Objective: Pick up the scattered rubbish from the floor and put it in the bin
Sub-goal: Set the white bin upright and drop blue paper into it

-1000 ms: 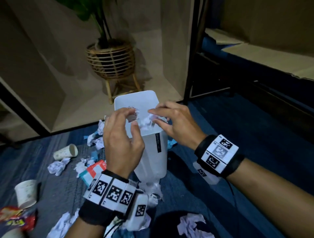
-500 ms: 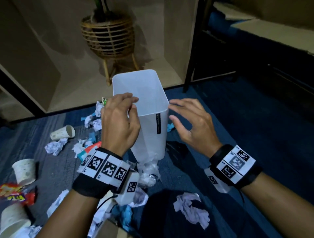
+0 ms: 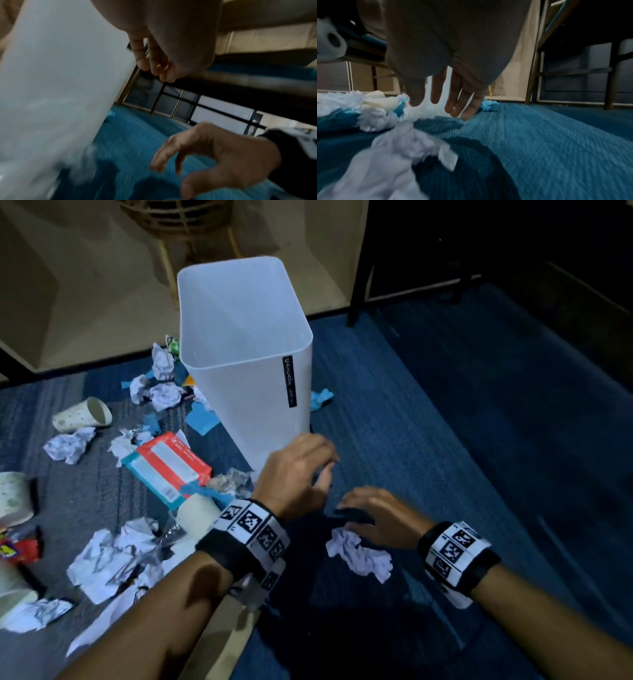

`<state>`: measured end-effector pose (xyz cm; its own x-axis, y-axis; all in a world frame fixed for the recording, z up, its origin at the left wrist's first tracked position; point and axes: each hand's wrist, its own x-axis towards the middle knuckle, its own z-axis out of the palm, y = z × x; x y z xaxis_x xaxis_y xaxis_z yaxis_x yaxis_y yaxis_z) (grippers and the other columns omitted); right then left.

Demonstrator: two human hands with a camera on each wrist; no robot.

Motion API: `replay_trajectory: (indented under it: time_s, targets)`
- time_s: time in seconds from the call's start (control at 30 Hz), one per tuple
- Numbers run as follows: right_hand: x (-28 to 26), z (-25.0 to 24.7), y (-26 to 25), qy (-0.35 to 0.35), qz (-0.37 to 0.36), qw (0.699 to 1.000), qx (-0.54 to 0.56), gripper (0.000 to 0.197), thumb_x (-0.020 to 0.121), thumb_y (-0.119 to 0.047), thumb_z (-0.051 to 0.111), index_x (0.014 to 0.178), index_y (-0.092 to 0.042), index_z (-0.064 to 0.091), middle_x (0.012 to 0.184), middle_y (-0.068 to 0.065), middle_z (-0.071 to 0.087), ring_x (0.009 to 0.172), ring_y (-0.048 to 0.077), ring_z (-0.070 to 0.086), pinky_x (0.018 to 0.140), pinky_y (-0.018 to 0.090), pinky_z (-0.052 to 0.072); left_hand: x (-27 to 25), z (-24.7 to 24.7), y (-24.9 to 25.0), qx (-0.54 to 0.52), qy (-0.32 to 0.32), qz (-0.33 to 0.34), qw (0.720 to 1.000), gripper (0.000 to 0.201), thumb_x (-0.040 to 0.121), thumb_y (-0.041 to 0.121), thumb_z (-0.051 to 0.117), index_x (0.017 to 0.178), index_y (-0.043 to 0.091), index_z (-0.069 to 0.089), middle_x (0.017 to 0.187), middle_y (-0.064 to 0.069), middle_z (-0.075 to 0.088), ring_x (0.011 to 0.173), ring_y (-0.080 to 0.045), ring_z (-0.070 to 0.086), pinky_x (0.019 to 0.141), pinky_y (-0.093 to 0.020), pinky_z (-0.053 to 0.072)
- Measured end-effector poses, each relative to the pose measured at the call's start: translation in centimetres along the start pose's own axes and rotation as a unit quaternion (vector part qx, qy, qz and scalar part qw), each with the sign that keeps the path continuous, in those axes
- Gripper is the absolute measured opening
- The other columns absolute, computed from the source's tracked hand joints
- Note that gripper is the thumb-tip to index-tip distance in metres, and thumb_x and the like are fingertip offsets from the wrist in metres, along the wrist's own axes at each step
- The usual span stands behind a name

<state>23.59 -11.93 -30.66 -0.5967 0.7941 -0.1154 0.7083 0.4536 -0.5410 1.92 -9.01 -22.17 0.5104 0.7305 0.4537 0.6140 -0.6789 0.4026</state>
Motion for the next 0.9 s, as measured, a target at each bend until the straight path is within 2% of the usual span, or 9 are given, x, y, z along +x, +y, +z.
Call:
replay_trajectory:
  time_s: [0.13, 0.23, 0.3, 0.43, 0.53, 0.63, 0.73, 0.8, 0.9]
  targets:
    - [-2.2, 2.4, 0.9, -0.048, 0.072, 0.996, -0.009, 0.093, 0.065, -0.085, 0.064, 0.142, -0.037, 0.046, 0.136, -0.014, 0.052, 0.121, 0.012, 0.051, 0.099, 0.037, 0.048, -3.8, 4.1, -1.1, -0.012, -0.200, -0.101, 0.974, 0.022, 0.083, 0.024, 0.046, 0.083, 0.017, 0.067, 0.086, -0.002, 0.065, 0.078, -0.028, 0.065, 0.063, -0.039, 0.053]
    - [-3.1, 3.1, 0.8, -0.065, 0.078, 0.994, -0.044, 0.111, 0.055, -0.089, 0.064, 0.148, -0.033, 0.038, 0.140, -0.011, 0.047, 0.124, 0.012, 0.043, 0.101, 0.034, 0.044, -5.7, 5.8, -0.7, -0.032, -0.308, -0.153, 0.938, 0.025, 0.077, 0.036, 0.052, 0.089, 0.020, 0.067, 0.085, -0.001, 0.068, 0.079, -0.027, 0.067, 0.067, -0.035, 0.054]
    - [-3.3, 3.9, 0.9, -0.062, 0.076, 0.994, -0.038, 0.101, 0.060, -0.080, 0.066, 0.142, -0.024, 0.047, 0.134, -0.004, 0.051, 0.118, 0.015, 0.045, 0.094, 0.034, 0.046, -6.9, 6.9, -0.6, -0.058, -0.344, -0.159, 0.923, 0.039, 0.073, 0.052, 0.061, 0.098, 0.022, 0.066, 0.091, 0.001, 0.068, 0.083, -0.021, 0.066, 0.072, -0.031, 0.054]
    - [-3.0, 5.9, 1.4, 0.033, 0.076, 0.996, 0.030, 0.041, 0.087, -0.045, 0.066, 0.122, -0.026, 0.058, 0.109, 0.005, 0.066, 0.096, 0.007, 0.048, 0.086, 0.032, 0.055, -7.8, 9.0, -1.0, -0.110, -0.319, -0.208, 0.918, 0.048, 0.070, 0.049, 0.067, 0.110, 0.021, 0.064, 0.101, -0.001, 0.068, 0.092, -0.022, 0.066, 0.079, -0.027, 0.053]
    - [-2.9, 4.2, 0.3, 0.037, 0.107, 0.993, 0.041, 0.050, 0.085, -0.029, 0.070, 0.132, -0.015, 0.061, 0.123, 0.006, 0.065, 0.110, 0.020, 0.060, 0.098, 0.034, 0.050, -7.1, 9.3, -1.0, -0.100, -0.261, -0.255, 0.926, 0.050, 0.074, 0.033, 0.067, 0.122, 0.020, 0.059, 0.101, -0.004, 0.072, 0.095, -0.025, 0.068, 0.081, -0.029, 0.054]
    - [-2.4, 2.1, 0.5, 0.093, 0.133, 0.985, 0.064, 0.052, 0.080, -0.031, 0.066, 0.129, -0.014, 0.062, 0.104, 0.002, 0.065, 0.091, 0.022, 0.066, 0.080, 0.038, 0.057, -6.9, 9.4, -1.2, -0.096, -0.224, -0.306, 0.920, 0.057, 0.074, 0.027, 0.066, 0.129, 0.022, 0.051, 0.103, -0.003, 0.072, 0.097, -0.024, 0.069, 0.083, -0.034, 0.055]
    - [-0.9, -1.6, 0.5, 0.158, 0.155, 0.975, 0.029, 0.060, 0.081, -0.028, 0.073, 0.137, -0.018, 0.056, 0.108, 0.006, 0.063, 0.093, 0.024, 0.061, 0.083, 0.038, 0.053, -7.4, 9.8, -1.4, -0.054, -0.309, -0.284, 0.906, 0.054, 0.072, 0.032, 0.072, 0.124, 0.027, 0.058, 0.120, 0.002, 0.059, 0.110, -0.023, 0.061, 0.091, -0.038, 0.053]
    - [0.1, -4.9, -0.2, 0.221, 0.136, 0.965, 0.043, 0.061, 0.080, -0.025, 0.076, 0.137, -0.014, 0.057, 0.110, 0.008, 0.064, 0.096, 0.022, 0.061, 0.086, 0.032, 0.051, -8.0, 10.2, -1.3, -0.048, -0.358, -0.263, 0.895, 0.056, 0.071, 0.029, 0.077, 0.124, 0.023, 0.061, 0.126, -0.002, 0.049, 0.113, -0.025, 0.055, 0.095, -0.041, 0.050]
    - [2.4, -9.6, -2.1, 0.302, 0.086, 0.949, 0.037, 0.061, 0.079, -0.026, 0.080, 0.135, -0.013, 0.059, 0.114, 0.004, 0.066, 0.098, 0.011, 0.059, 0.087, 0.007, 0.039, -8.4, 10.5, -1.1, -0.072, -0.329, -0.254, 0.907, 0.025, 0.078, 0.022, 0.065, 0.102, 0.022, 0.070, 0.109, -0.004, 0.049, 0.094, -0.029, 0.060, 0.083, -0.041, 0.053]
